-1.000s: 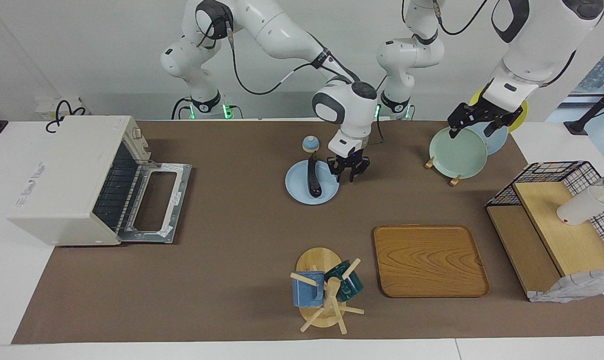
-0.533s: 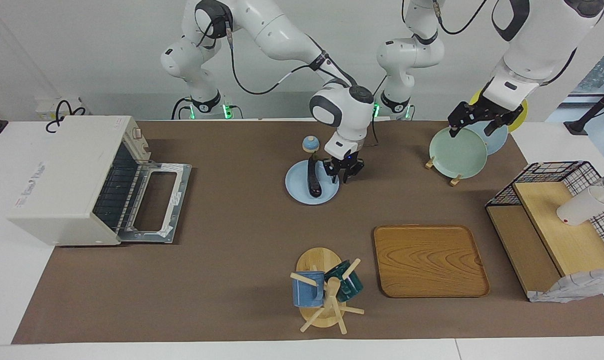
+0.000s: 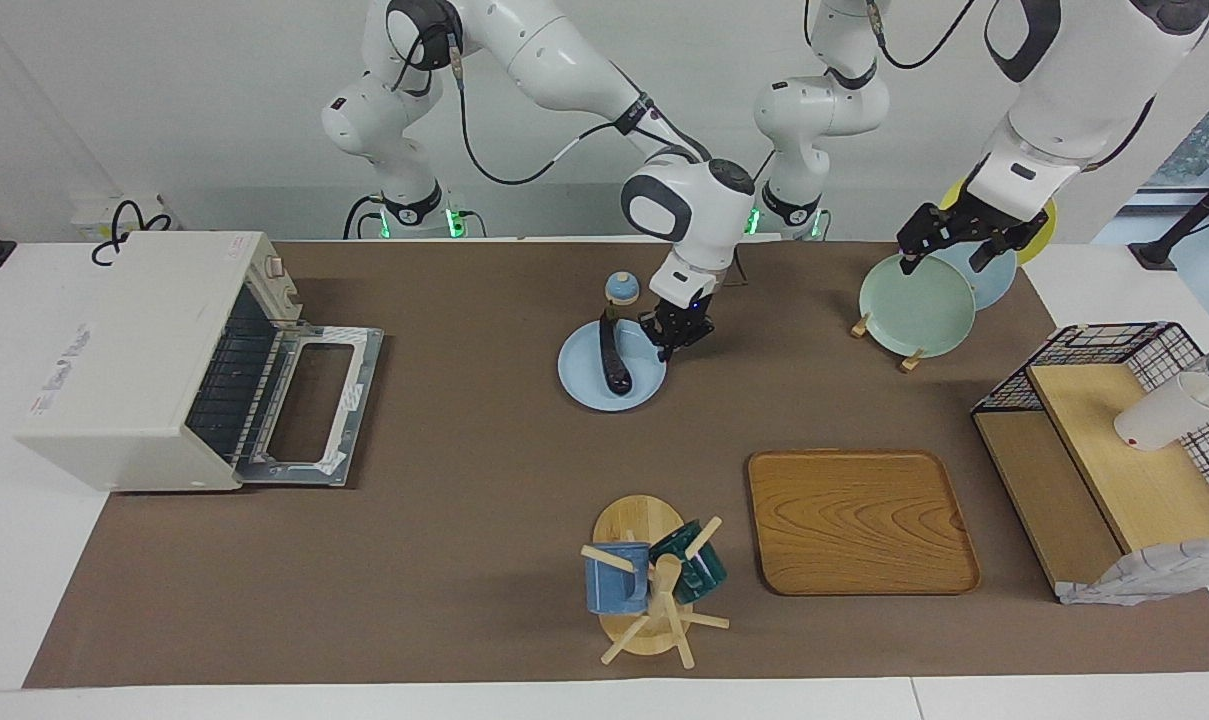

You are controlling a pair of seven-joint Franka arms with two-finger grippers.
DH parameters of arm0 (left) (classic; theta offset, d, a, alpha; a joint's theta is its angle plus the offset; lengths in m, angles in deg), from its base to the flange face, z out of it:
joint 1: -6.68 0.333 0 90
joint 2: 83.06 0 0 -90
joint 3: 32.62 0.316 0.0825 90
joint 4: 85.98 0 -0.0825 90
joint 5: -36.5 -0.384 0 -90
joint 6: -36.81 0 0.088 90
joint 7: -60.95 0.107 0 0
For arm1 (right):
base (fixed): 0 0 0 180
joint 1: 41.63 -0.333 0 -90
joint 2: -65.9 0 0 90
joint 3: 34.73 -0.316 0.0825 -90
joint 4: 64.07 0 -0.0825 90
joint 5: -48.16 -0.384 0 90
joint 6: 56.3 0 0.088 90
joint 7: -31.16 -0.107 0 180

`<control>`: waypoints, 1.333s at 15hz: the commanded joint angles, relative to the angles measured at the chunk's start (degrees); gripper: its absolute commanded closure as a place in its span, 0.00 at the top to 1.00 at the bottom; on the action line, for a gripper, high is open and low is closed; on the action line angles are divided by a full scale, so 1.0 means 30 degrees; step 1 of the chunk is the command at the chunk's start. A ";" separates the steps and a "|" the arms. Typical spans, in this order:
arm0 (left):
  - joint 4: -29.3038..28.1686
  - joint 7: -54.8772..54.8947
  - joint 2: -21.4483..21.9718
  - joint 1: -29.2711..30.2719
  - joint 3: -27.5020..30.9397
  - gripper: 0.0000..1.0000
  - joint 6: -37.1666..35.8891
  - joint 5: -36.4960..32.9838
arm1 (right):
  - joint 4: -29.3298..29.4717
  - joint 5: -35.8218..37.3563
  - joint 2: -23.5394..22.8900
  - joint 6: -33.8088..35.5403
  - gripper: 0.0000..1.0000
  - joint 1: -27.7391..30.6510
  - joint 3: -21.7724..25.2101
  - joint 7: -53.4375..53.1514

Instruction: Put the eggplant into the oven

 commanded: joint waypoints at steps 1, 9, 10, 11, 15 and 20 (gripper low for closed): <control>-0.0011 -0.0111 0.0259 -0.0101 0.0083 1.00 -0.0236 -0.0315 | 0.0570 0.0901 0.0229 0.1970 0.00 0.0167 0.0013 0.0516; -0.0011 -0.0111 0.0259 -0.0071 0.0083 1.00 -0.0266 -0.0315 | -0.3730 0.2251 0.3973 0.2769 0.00 0.4730 0.0160 0.3466; -0.0011 -0.0111 0.0259 -0.0100 0.0083 1.00 -0.0237 -0.0315 | -0.4461 0.2251 0.4791 0.2739 0.00 0.5840 0.0160 0.4606; -0.0011 -0.0111 0.0259 -0.0101 0.0083 1.00 -0.0236 -0.0315 | -0.5078 0.2251 0.5612 0.2681 0.00 0.6924 0.0131 0.5894; -0.0011 -0.0111 0.0259 -0.0071 0.0083 1.00 -0.0236 -0.0315 | -0.6397 0.2309 0.7344 0.2856 0.00 0.9859 0.0160 0.8803; -0.0011 -0.0111 0.0259 -0.0100 0.0083 1.00 -0.0236 -0.0315 | -0.8217 0.3069 0.8491 0.2681 0.00 1.2352 0.0160 1.0241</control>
